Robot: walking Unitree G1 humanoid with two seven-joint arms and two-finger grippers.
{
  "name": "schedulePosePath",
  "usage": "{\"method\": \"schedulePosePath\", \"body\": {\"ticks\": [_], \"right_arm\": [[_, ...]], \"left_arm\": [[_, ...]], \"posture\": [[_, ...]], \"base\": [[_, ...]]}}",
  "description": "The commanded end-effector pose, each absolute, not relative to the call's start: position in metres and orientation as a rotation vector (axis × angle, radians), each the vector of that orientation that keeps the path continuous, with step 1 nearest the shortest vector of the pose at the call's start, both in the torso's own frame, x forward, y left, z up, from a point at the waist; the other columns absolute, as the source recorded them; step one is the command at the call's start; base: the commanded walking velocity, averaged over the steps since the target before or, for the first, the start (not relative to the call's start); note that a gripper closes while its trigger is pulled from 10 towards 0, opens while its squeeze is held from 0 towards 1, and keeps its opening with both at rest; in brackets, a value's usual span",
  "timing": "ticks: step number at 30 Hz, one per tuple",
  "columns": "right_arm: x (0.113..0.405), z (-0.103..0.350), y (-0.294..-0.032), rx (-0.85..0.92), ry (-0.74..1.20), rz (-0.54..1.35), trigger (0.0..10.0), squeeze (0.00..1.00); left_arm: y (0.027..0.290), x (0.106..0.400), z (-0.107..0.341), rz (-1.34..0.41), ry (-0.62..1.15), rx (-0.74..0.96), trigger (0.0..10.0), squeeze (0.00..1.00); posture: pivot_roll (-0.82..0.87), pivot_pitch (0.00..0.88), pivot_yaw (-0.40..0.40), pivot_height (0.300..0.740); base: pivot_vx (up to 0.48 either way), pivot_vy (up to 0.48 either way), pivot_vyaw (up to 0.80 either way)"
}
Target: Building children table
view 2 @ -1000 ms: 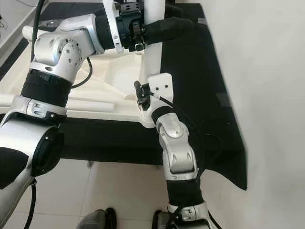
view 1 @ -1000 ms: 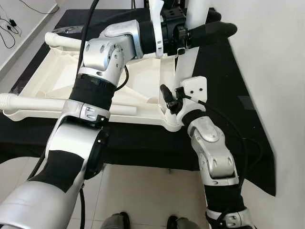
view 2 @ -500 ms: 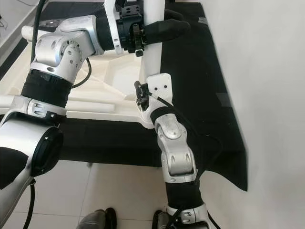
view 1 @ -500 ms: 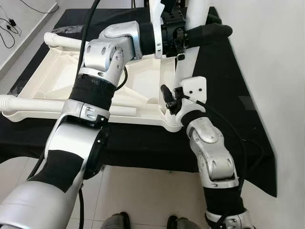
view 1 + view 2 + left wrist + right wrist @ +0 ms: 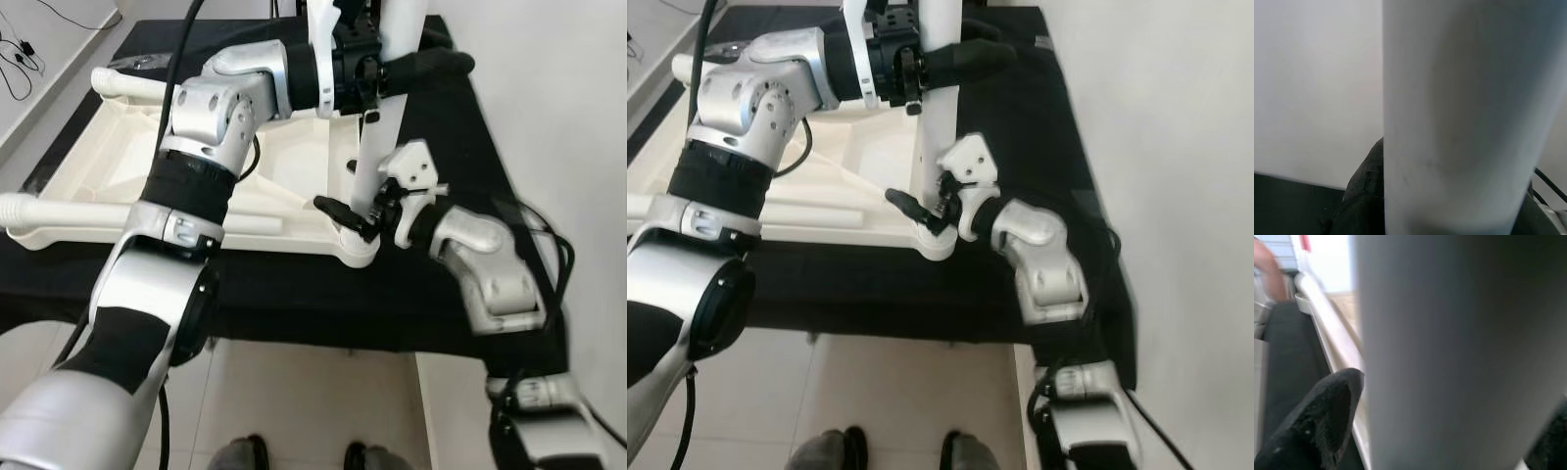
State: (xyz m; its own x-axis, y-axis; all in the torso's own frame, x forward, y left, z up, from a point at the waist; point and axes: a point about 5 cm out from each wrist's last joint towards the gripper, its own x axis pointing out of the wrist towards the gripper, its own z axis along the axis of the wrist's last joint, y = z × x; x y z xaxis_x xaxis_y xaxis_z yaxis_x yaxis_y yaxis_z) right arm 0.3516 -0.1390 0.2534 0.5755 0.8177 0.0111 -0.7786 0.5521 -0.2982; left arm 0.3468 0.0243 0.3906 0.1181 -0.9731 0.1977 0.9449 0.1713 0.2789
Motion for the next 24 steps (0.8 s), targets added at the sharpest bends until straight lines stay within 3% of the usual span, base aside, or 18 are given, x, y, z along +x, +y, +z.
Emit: {"method": "schedulePosePath", "body": {"ticks": [1,2,5,6,7,21,22,23,24], "right_arm": [[0.352,0.253,-0.134,-0.258,-0.164,1.016,10.0,0.67],[0.355,0.256,-0.136,-0.249,-0.162,1.043,10.0,0.0],[0.361,0.258,-0.135,-0.256,-0.127,1.122,10.0,0.0],[0.364,0.258,-0.134,-0.243,-0.107,1.146,1.8,0.0],[0.367,0.258,-0.134,-0.233,-0.096,1.169,0.0,0.0],[0.375,0.247,-0.142,-0.203,-0.038,1.257,0.0,0.0],[0.376,0.245,-0.144,-0.193,-0.041,1.233,0.0,0.0],[0.376,0.245,-0.144,-0.193,-0.041,1.233,0.0,0.0],[0.376,0.241,-0.146,-0.188,-0.043,1.21,0.0,0.0]], "left_arm": [[0.016,0.346,0.381,-1.453,-0.33,0.081,0.0,0.0],[0.015,0.345,0.381,-1.455,-0.331,0.082,0.0,0.0],[0.015,0.345,0.382,-1.456,-0.333,0.081,0.0,0.0],[0.015,0.345,0.382,-1.457,-0.334,0.08,0.0,0.0],[0.015,0.345,0.383,-1.457,-0.335,0.08,0.0,0.0],[0.016,0.344,0.383,-1.46,-0.337,0.095,0.0,0.0],[0.016,0.345,0.383,-1.439,-0.336,0.083,0.0,1.0],[0.016,0.345,0.383,-1.439,-0.336,0.083,0.0,1.0],[0.017,0.346,0.382,-1.436,-0.334,0.086,10.0,1.0]], "posture": [[0.01,0.167,0.006,0.74],[0.01,0.167,0.006,0.74],[0.01,0.17,0.006,0.74],[0.01,0.171,0.006,0.74],[0.01,0.171,0.006,0.74],[0.02,0.178,0.008,0.74],[0.01,0.18,0.005,0.74],[0.01,0.18,0.005,0.74],[0.01,0.181,-0.001,0.74]], "base": [[0.0,0.0,0.0],[0.0,0.0,0.0],[0.0,0.0,0.0],[0.0,0.0,0.0],[0.0,0.0,0.0],[0.0,0.0,0.0],[0.0,0.0,0.0],[0.0,0.0,0.0],[0.0,0.0,0.0]]}}
